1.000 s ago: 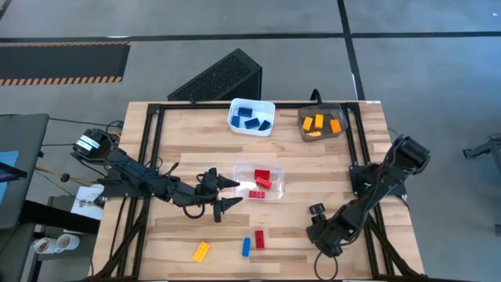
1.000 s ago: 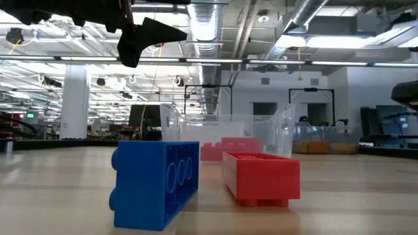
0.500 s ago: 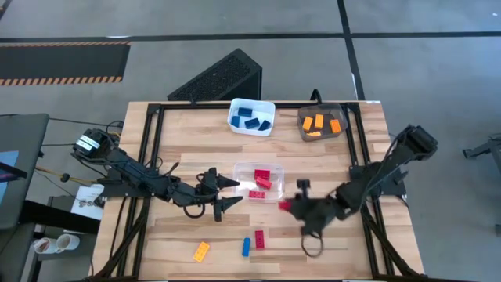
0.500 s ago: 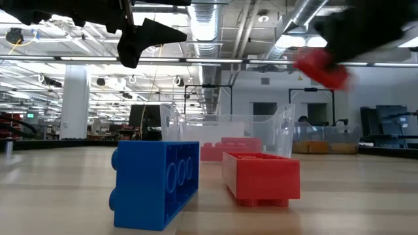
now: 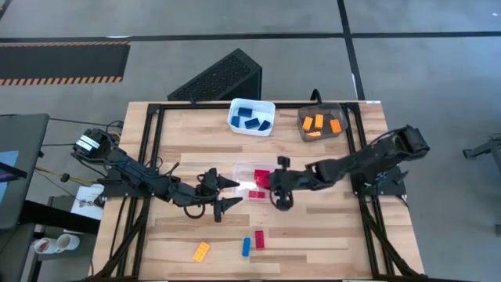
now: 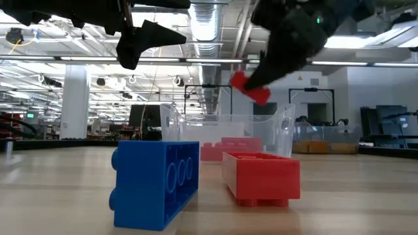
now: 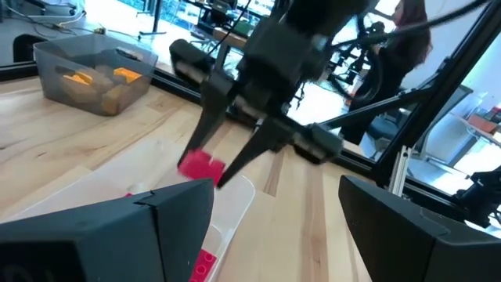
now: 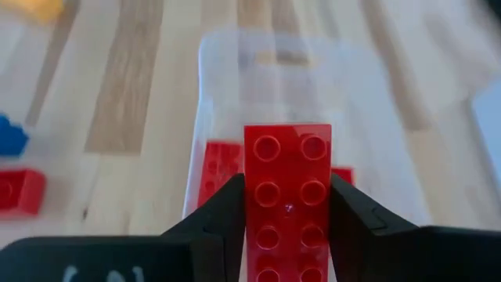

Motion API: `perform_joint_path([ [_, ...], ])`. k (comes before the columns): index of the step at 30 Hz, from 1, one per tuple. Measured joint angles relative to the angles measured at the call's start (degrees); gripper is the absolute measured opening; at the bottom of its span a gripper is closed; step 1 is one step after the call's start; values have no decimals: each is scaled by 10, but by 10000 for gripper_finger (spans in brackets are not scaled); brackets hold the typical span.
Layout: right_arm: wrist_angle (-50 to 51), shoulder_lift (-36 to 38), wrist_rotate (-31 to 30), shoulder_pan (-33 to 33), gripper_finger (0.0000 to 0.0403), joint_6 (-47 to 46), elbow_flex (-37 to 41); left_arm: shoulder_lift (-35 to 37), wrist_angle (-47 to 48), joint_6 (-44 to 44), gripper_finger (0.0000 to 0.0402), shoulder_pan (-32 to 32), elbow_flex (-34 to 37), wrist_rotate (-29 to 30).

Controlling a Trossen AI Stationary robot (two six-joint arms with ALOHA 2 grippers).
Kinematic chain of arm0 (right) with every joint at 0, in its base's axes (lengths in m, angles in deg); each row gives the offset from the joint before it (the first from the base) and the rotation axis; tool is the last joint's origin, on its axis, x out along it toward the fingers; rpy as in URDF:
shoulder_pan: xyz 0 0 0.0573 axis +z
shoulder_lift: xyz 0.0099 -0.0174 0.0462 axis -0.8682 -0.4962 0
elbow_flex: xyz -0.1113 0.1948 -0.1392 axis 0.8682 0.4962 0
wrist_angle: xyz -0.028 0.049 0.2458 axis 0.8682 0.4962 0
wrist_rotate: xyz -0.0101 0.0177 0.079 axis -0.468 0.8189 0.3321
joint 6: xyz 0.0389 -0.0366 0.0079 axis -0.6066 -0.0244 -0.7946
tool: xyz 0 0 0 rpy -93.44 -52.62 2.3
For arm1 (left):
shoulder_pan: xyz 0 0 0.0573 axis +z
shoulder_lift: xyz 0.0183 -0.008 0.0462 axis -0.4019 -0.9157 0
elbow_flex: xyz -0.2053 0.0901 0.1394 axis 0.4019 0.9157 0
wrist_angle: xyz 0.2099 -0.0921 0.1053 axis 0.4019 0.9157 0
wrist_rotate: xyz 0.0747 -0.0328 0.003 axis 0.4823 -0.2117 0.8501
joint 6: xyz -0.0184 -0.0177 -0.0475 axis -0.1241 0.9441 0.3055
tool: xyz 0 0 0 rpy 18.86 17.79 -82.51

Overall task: Sort & place blocks by color
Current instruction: Put the right red block into the transparent bin, then put the red block into the transparent bin

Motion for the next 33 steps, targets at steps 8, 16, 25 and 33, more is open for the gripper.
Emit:
perform_joint_path([
  [8, -2, -40, 29, -7, 193, -23, 0, 0, -1, 0, 263, 0, 0, 0],
  [16, -14, -41, 59, -6, 257, -47, 0, 0, -4, 2, 263, 0, 0, -1],
  [25, -59, 2, 89, 13, 264, -48, 0, 0, -3, 2, 263, 0, 0, -1],
  [33, -175, -15, 73, 103, 265, -60, 0, 0, -2, 3, 263, 0, 0, -1],
])
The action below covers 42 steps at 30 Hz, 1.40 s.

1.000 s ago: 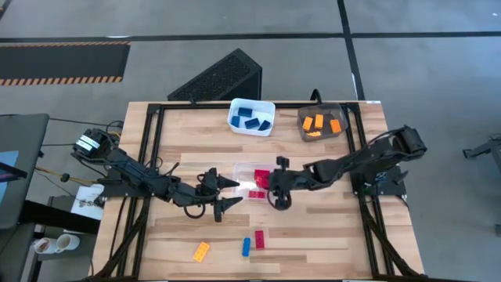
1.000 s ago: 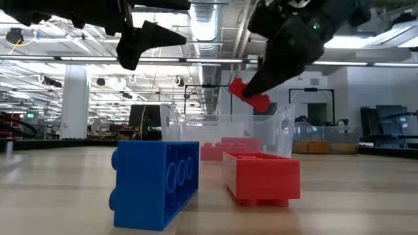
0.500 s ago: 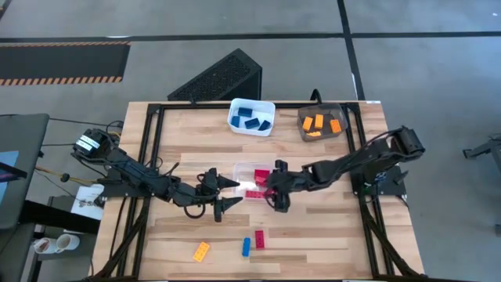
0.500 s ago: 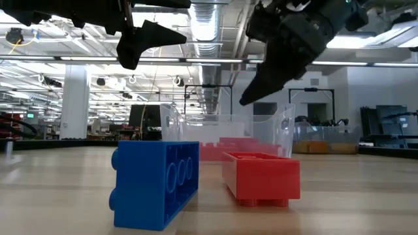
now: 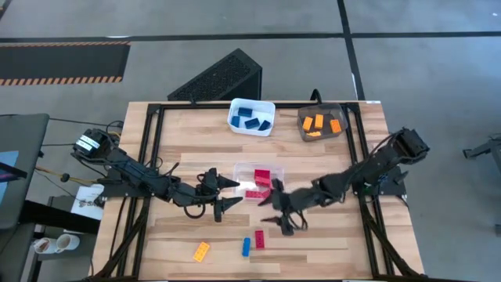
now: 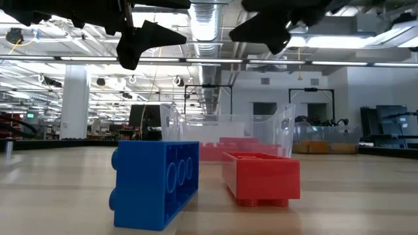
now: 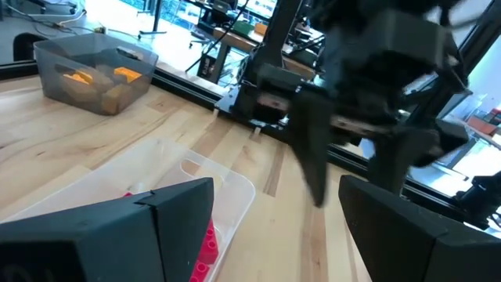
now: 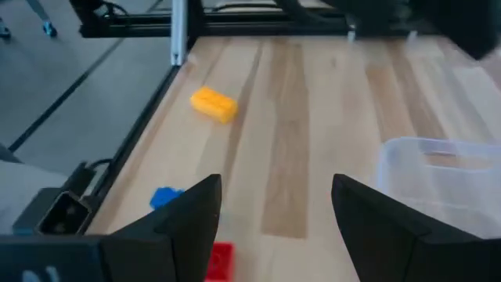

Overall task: Sort & place blocks by color
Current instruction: Put the red block into the transparent bin

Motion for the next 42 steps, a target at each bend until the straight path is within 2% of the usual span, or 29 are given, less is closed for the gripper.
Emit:
perform_joint_path([
  [9, -43, 1, -112, 65, 265, -1, 0, 0, 0, 1, 263, 0, 0, 0],
  [42, -55, 0, -94, 65, 265, -32, 8, 0, 1, -5, 263, 0, 0, 6],
])
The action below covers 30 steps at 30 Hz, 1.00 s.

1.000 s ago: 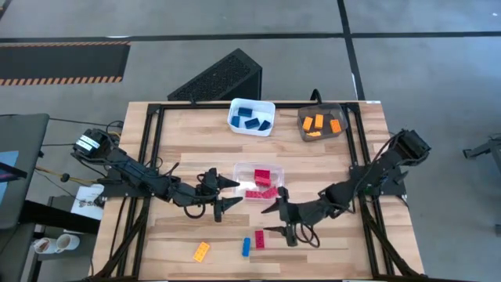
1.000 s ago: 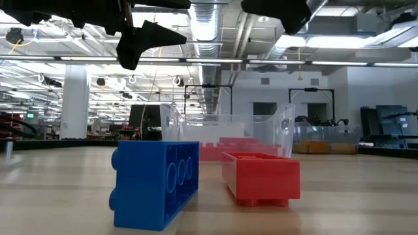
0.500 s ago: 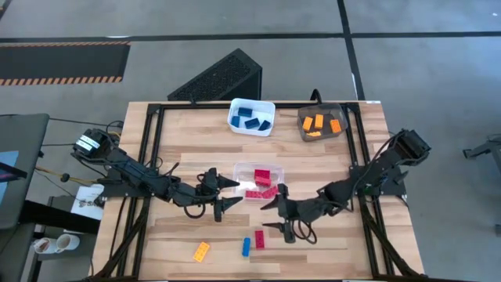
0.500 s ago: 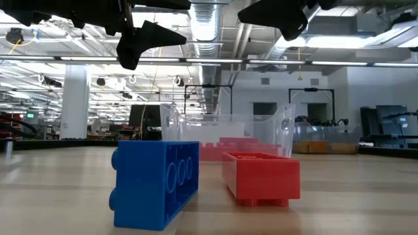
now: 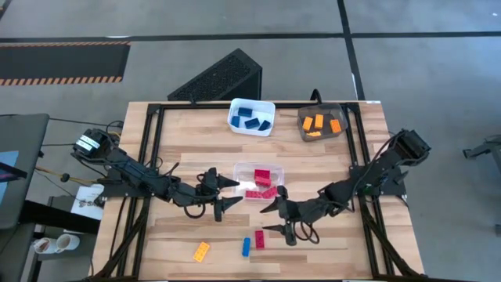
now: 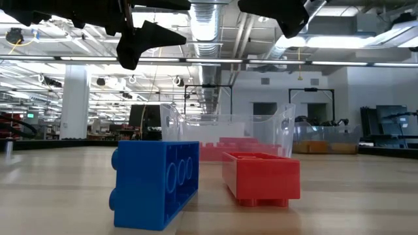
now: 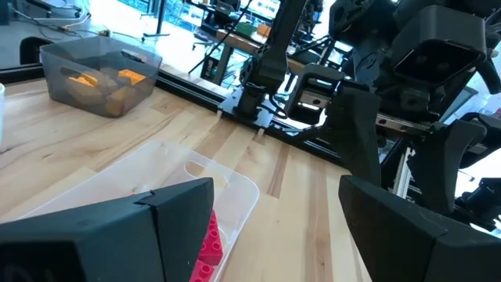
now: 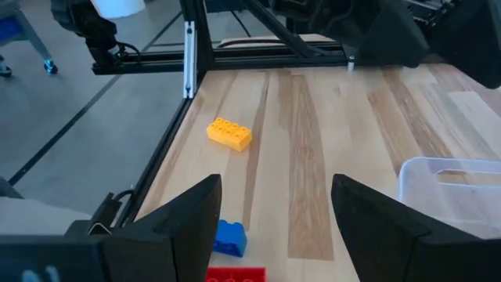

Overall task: Sort & place blocks by color
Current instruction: Put the red block into the transparent bin

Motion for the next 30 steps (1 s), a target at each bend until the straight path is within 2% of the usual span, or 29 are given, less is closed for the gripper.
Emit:
perform_joint_path([
  [16, -17, -1, 0, 8, 265, 6, 0, 0, 0, 0, 263, 0, 0, 5],
  [23, -96, -83, 18, 9, 265, 52, -15, 0, 6, 0, 263, 0, 0, 9],
  [30, -73, -161, 84, -5, 265, 66, -102, 0, 9, -1, 263, 0, 0, 2],
])
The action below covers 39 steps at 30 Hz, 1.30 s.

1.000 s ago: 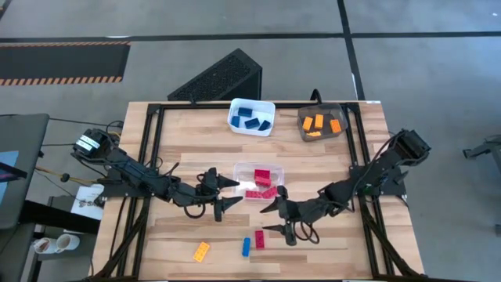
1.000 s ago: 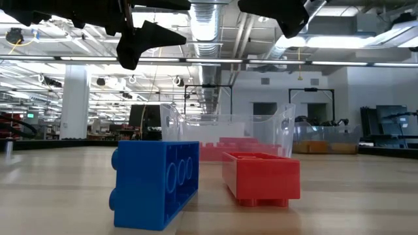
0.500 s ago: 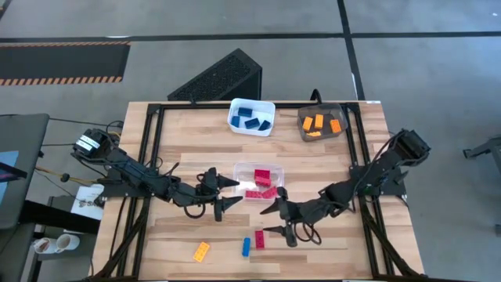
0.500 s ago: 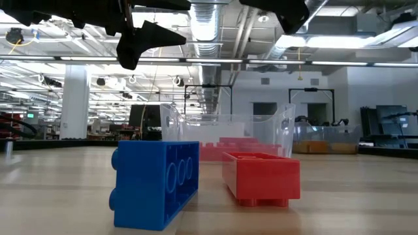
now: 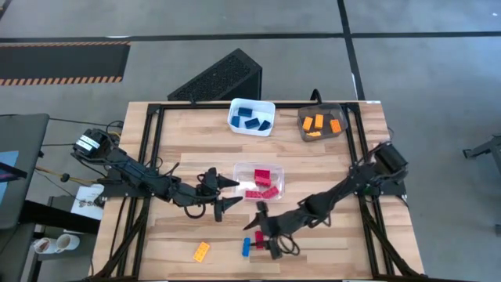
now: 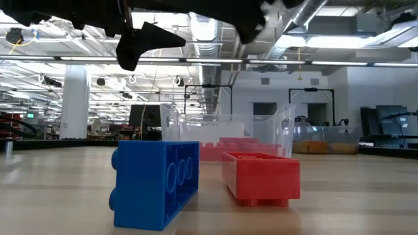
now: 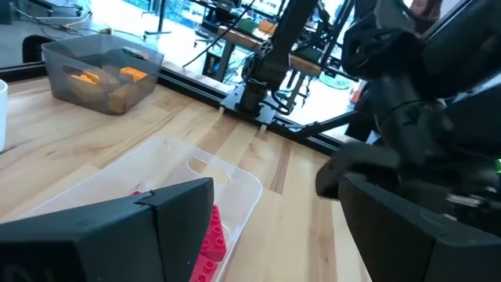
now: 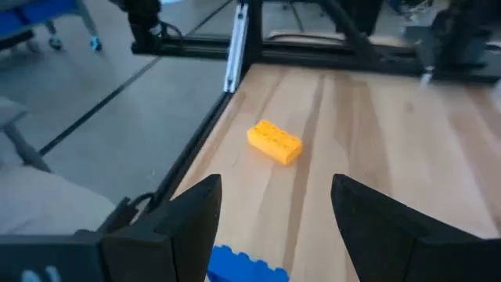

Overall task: Sort & place blocks by color
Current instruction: Put the red block into the transparent bin

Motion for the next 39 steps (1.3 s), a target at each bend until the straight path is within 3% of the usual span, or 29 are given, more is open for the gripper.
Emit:
perform_joint_path([
  [8, 158, -27, 12, 3, 265, 0, -75, 0, 2, -1, 263, 0, 0, -5],
  [21, 217, -27, 7, 4, 265, 3, -75, 0, -1, -1, 263, 0, 0, -4],
  [39, 254, -57, 49, 24, 265, 59, -75, 0, -3, 2, 263, 0, 0, -3],
])
